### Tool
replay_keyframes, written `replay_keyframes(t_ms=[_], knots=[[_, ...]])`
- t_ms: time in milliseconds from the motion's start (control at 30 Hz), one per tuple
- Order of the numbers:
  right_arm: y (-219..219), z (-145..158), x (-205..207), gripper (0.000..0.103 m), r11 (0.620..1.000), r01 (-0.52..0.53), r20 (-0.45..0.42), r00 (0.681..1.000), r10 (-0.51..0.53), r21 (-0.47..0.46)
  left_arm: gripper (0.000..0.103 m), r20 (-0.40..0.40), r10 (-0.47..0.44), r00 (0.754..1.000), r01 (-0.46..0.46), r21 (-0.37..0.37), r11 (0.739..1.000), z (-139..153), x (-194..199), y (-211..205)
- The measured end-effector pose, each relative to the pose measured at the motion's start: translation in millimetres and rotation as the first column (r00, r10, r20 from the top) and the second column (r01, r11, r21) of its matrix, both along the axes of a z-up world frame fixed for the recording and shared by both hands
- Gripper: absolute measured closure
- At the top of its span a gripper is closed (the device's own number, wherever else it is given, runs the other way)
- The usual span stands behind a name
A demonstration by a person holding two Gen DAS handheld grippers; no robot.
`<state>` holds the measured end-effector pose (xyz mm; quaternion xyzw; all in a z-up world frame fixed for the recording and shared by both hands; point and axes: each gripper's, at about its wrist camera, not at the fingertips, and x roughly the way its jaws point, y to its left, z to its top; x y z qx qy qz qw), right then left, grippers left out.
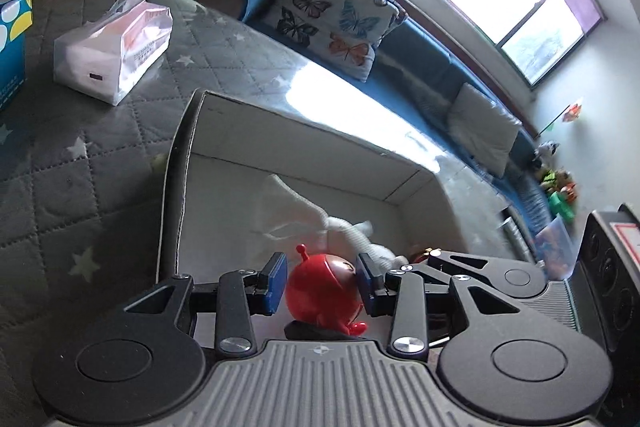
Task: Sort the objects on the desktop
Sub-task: 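Carry the red toy into the shoebox with both grippers and release, then grasp the tan peanut-shaped toy with both grippers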
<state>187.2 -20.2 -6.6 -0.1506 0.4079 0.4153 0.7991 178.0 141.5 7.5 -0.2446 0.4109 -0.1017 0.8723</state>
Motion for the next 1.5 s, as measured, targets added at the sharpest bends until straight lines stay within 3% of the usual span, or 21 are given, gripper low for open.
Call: replay_keyframes(t_ms=[133,467,633,700,833,1100,1233,1500], knots=[[-2,-1,2,0.050,1.000,0.009,-0.026,1.000,-0.009,0.012,0.065,0.006,-0.012,1.000,0.012,0.028,1.000,3,-3,-5],[-22,22,-17,0.049,0.997,0.031,0.018,0.999,-0.033,0.073,0.065,0.049,-0.003,0.999,0.002,0.038,0.999,18,-21,-12],[-58,41,-45,0.047,0.996,0.064,0.082,0.994,-0.069,0.067,0.065,0.104,-0.079,0.991,0.076,0.033,0.997,34,-49,-39],[-80,47,-61,0.036,0.995,0.084,0.109,0.990,-0.090,0.061,0.065,0.127,-0.109,0.986,0.106,0.032,0.994,40,-61,-50],[-125,51,-95,0.036,0.990,0.135,0.150,0.979,-0.139,0.034,0.065,0.138,-0.201,0.970,0.202,0.004,0.979,40,-81,-84],[-193,22,-149,0.027,0.962,0.268,0.160,0.953,-0.257,-0.052,0.065,0.067,-0.387,0.919,0.390,-0.030,0.920,7,-105,-163],[-213,4,-161,0.025,0.946,0.316,0.133,0.943,-0.305,-0.069,0.065,0.033,-0.437,0.899,0.438,-0.036,0.898,-7,-107,-188],[-225,-18,-161,0.025,0.939,0.338,0.092,0.939,-0.332,-0.057,0.065,-0.015,-0.449,0.894,0.448,-0.046,0.893,-21,-100,-203]])
